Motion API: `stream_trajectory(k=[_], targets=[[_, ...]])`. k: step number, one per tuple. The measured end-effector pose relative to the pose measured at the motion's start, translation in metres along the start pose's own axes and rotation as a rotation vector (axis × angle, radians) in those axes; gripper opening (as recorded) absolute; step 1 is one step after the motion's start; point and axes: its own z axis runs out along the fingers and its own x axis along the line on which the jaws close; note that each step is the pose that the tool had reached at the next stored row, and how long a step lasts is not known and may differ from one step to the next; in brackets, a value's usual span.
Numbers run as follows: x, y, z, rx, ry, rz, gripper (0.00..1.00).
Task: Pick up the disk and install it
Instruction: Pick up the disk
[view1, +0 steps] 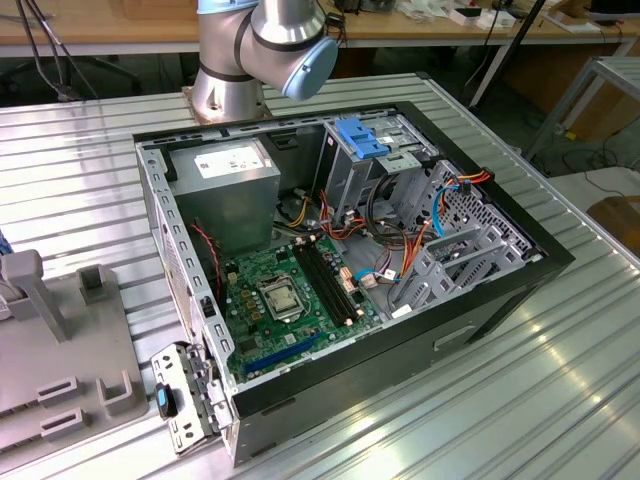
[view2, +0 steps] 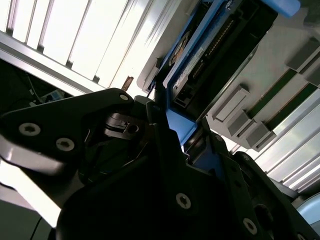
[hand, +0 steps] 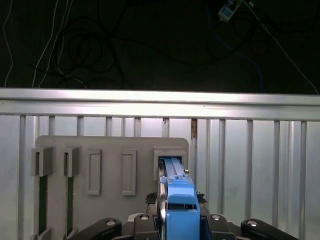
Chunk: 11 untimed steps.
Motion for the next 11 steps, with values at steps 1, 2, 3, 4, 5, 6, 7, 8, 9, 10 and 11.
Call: stream_trajectory(k=[1, 2, 3, 4, 5, 6, 7, 8, 9, 10, 11], targets=[[0.0, 0.0, 0.0, 0.0, 0.0, 0.0, 0.38], [0.0, 0.0, 0.0, 0.0, 0.0, 0.0, 0.38], [0.0, 0.0, 0.0, 0.0, 0.0, 0.0, 0.38], [0.0, 0.0, 0.0, 0.0, 0.0, 0.0, 0.38], [0.0, 0.0, 0.0, 0.0, 0.0, 0.0, 0.38], [0.0, 0.0, -0.0004, 0.0005, -0.0002, 0.0, 0.38], [0.0, 0.0, -0.0009, 0.0007, -0.0003, 0.0, 0.38], [-0.0001, -0.0001, -0.0016, 0.0005, -0.0002, 0.0, 0.38], [-0.0001, 0.0, -0.003, 0.0001, -0.0001, 0.0, 0.38], [-0.0001, 0.0, -0.0036, 0.0003, -0.0001, 0.0, 0.38], [-0.0001, 0.0, -0.0045, 0.0001, 0.0, 0.0, 0.38]])
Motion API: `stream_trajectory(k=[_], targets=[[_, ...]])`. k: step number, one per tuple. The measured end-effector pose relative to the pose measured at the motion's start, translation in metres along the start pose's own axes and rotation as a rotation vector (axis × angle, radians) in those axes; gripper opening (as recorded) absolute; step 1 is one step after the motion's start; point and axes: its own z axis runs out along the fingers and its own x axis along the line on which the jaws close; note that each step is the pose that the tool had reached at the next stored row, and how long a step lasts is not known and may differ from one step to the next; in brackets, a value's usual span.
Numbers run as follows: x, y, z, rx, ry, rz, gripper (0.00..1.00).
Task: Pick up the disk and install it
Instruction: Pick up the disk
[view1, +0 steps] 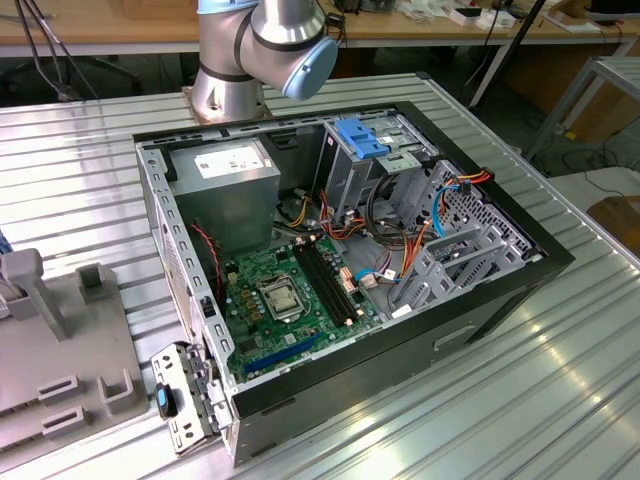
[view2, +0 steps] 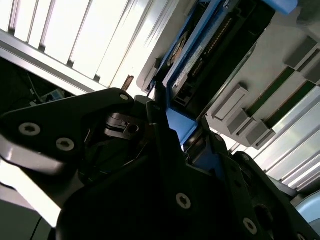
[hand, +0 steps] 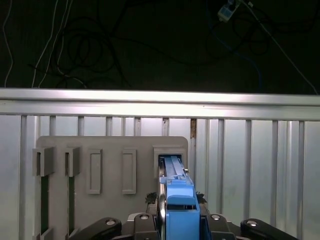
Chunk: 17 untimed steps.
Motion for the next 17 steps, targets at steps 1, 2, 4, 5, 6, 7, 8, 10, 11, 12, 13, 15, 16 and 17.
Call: stream_trajectory(k=[1, 2, 4, 5, 6, 7, 8, 10, 11, 12, 13, 15, 16, 17], targets=[[0.0, 0.0, -0.0004, 0.0001, -0.0001, 0.0, 0.38], [0.0, 0.0, -0.0004, 0.0002, -0.0001, 0.0, 0.38], [0.0, 0.0, -0.0007, 0.0, 0.0, 0.0, 0.38], [0.0, 0.0, -0.0007, 0.0, 0.0, 0.0, 0.38], [0.0, 0.0, -0.0007, 0.0, 0.0, 0.0, 0.38], [0.0, 0.0, -0.0006, -0.0001, 0.0, 0.0, 0.38], [0.0, 0.0001, 0.0014, -0.0005, 0.0003, 0.0, 0.38], [0.0001, 0.0001, 0.0051, -0.0003, 0.0005, 0.0, 0.38], [0.0002, 0.0001, 0.0062, -0.0005, 0.0006, 0.0, 0.38], [0.0002, 0.0001, 0.0071, -0.0005, 0.0006, 0.0, 0.38], [0.0002, 0.0001, 0.0078, -0.0006, 0.0006, 0.0, 0.38], [0.0002, 0.0001, 0.0079, -0.0006, 0.0006, 0.0, 0.38], [0.0002, 0.0001, 0.0079, -0.0006, 0.0006, 0.0, 0.38], [0.0002, 0.0001, 0.008, -0.0005, 0.0005, 0.0, 0.38]])
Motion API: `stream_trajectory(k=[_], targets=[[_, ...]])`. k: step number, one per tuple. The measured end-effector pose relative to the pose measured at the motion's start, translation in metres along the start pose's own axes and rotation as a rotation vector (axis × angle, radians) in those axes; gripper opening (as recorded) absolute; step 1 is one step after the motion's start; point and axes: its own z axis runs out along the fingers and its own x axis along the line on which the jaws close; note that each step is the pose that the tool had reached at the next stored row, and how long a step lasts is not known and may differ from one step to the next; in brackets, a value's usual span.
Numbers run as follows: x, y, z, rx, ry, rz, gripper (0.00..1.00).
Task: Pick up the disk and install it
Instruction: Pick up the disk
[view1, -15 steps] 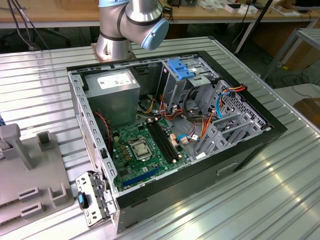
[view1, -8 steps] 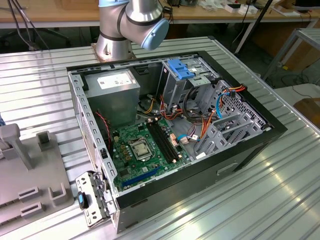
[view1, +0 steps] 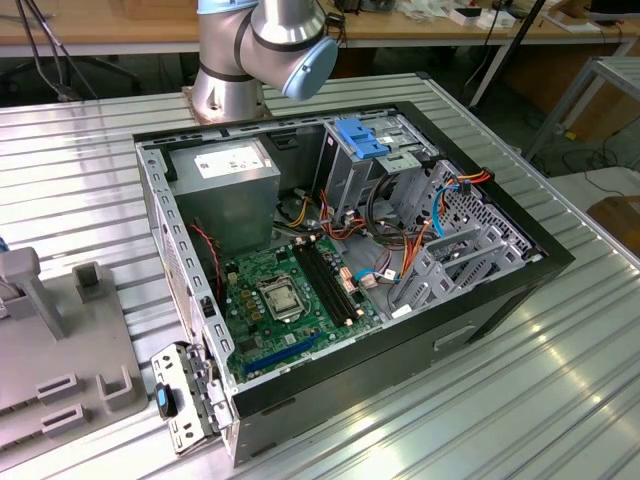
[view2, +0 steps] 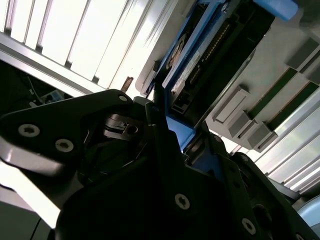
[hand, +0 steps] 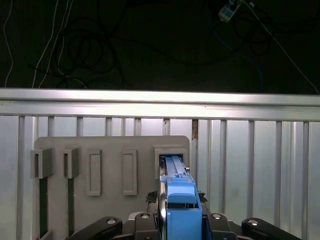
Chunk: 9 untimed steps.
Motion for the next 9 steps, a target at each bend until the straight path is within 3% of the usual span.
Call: stream_trajectory(k=[9], targets=[[0.0, 0.0, 0.0, 0.0, 0.0001, 0.0, 0.37]])
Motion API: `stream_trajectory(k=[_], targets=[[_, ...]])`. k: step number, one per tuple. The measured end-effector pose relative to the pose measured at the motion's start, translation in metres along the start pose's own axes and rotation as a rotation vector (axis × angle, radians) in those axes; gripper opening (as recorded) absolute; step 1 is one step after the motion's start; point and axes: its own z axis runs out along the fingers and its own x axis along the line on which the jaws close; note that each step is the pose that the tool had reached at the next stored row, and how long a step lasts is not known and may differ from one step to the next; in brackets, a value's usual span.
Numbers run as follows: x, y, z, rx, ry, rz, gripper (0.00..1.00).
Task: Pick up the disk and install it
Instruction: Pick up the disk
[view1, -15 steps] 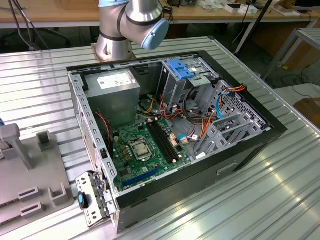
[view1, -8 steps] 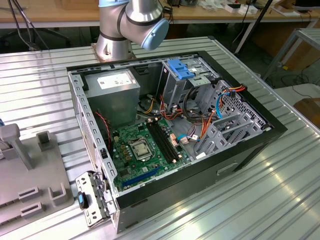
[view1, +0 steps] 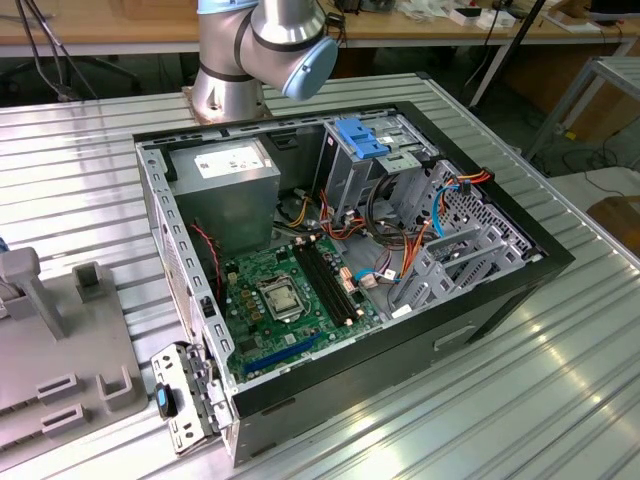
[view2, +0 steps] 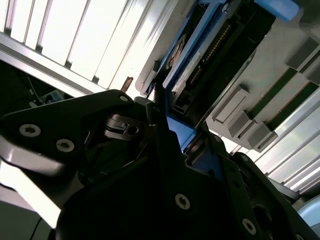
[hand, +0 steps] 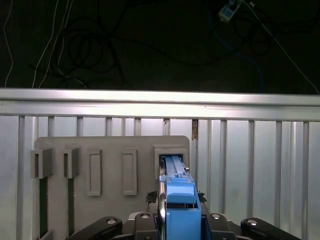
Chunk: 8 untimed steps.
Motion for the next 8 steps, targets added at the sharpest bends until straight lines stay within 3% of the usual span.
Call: stream_trajectory(k=[8], targets=[[0.0, 0.0, 0.0001, 0.001, 0.0003, 0.035, 0.37]])
